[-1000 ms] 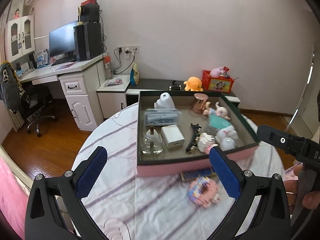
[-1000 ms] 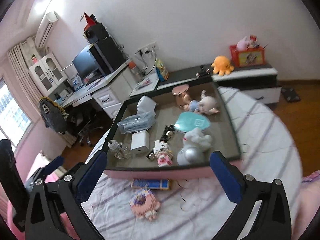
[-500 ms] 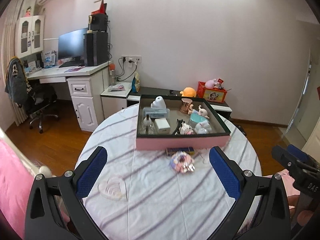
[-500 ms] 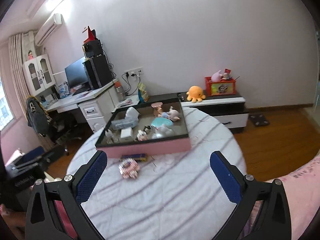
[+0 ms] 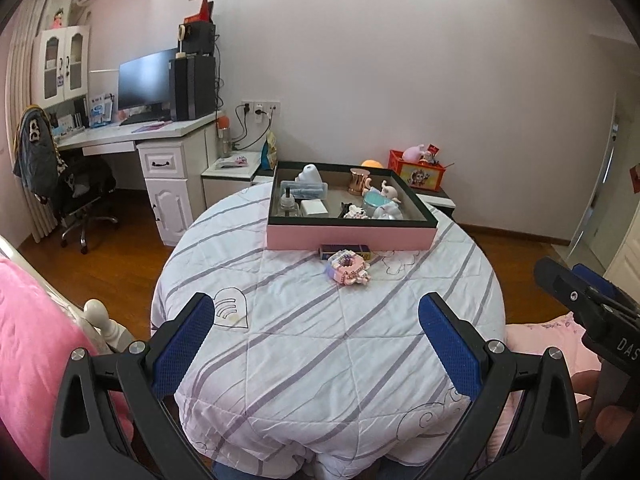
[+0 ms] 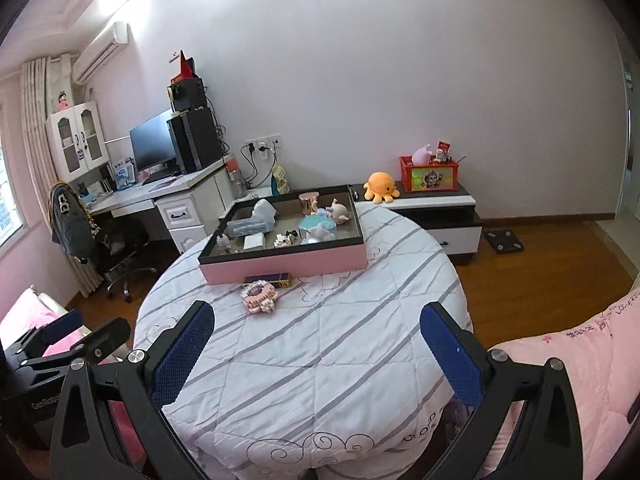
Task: Organize rigid objects
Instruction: 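Withdraw both tools toward the block donut and blue-gold box, then grasp the pastel block donut with the left tool while the right tool grasps the blue-gold box, then carry the donut and blue-gold box into the pink box and release them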
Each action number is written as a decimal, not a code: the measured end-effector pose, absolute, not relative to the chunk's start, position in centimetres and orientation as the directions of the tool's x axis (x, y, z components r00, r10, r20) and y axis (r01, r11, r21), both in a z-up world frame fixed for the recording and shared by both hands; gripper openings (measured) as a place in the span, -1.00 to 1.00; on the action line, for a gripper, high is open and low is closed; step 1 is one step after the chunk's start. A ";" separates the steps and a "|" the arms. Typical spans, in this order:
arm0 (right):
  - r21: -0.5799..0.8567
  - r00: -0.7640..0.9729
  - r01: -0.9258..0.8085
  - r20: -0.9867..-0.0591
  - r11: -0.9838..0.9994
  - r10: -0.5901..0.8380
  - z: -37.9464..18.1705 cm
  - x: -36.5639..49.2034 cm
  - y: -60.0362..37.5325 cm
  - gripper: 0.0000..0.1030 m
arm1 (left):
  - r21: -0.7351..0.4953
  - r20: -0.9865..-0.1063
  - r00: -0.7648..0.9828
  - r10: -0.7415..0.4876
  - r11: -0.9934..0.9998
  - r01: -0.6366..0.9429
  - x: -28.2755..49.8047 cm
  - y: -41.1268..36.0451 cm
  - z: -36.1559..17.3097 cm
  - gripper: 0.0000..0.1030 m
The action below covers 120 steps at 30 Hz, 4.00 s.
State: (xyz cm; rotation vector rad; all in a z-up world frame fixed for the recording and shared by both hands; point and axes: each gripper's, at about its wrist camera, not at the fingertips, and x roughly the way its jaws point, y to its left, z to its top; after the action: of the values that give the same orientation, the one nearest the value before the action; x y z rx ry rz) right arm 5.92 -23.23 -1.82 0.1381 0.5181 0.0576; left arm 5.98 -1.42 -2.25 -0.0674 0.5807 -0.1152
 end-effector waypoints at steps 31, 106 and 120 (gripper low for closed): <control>0.140 0.788 -0.003 -0.609 0.990 0.089 -6.8 18.1 -25.0 1.00 | -0.122 -0.715 0.678 -0.173 0.985 0.122 22.6 -7.2 -11.2 1.00; 0.119 0.657 -0.094 -0.738 0.988 0.151 -12.0 26.5 -16.2 0.60 | -0.088 -0.698 0.709 -0.101 0.995 0.056 24.8 2.0 -11.5 0.22; 0.165 0.767 -0.094 -0.617 0.982 0.177 -4.2 29.1 -22.3 0.60 | -0.092 -0.624 0.760 -0.179 0.983 0.156 30.4 -2.0 -5.2 0.22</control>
State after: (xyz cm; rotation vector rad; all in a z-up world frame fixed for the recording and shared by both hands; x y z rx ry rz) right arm 29.13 -22.34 -4.15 0.1266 0.6819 0.1477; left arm 30.37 -2.01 -5.24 -0.0347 0.6830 -0.1824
